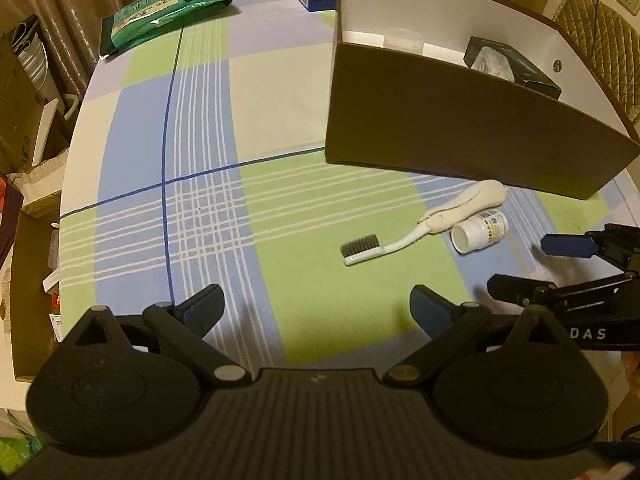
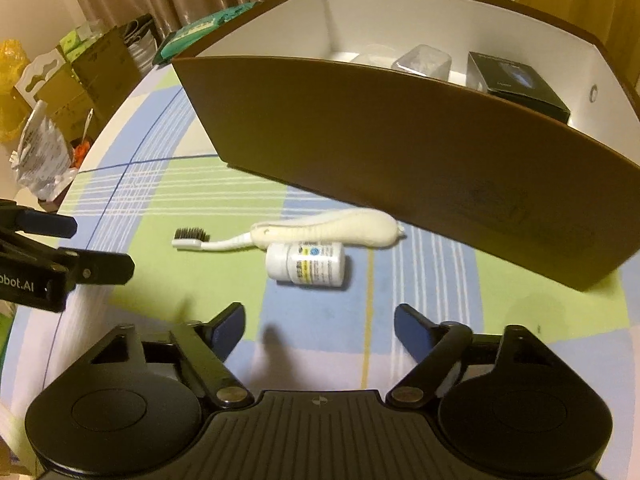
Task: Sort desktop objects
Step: 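Withdraw both tools from the box toward the toothbrush and pill bottle, then grasp the white pill bottle with the right tool while the left tool grasps the white toothbrush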
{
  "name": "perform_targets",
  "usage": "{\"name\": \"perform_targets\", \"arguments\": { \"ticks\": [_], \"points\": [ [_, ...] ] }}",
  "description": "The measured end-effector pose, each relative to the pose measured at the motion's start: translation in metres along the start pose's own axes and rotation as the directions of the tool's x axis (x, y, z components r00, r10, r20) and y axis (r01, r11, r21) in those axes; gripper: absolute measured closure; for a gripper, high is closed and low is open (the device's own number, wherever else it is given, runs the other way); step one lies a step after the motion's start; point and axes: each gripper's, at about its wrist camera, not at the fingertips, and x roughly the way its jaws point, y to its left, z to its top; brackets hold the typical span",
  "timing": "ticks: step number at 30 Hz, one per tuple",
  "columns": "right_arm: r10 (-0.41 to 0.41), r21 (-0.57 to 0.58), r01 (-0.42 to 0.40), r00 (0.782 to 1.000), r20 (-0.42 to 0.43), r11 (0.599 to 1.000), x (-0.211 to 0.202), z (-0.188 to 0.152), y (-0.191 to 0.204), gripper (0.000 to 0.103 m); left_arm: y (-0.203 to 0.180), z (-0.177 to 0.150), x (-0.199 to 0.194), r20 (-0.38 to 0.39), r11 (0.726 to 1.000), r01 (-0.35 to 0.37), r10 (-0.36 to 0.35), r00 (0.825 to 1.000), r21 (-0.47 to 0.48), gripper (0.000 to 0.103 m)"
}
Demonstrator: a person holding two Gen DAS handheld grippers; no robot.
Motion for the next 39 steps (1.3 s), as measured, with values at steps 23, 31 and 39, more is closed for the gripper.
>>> {"name": "perform_targets", "arguments": {
  "ticks": [23,31,39],
  "points": [
    [-0.006,-0.075,0.009,0.999,0.037,0.997,0.027,0.013,0.011,0.059,0.006,0.009,0.021,-0.017,1.000,0.025,-0.025,1.000,0.019,0.006],
    [-0.019,-0.031,0.020,1.000,0.023,0.999,0.015,0.010,-0.008,0.059,-0.003,0.014,0.025,-0.012,0.998,0.042,-0.042,0.999,0.043,0.006],
    [-0.066,0.049,0.066,0.998,0.010,0.997,-0.002,-0.001,-0.038,0.059,-0.028,0.023,0.031,0.004,0.985,0.101,-0.103,0.995,0.140,0.007]
  ]
}}
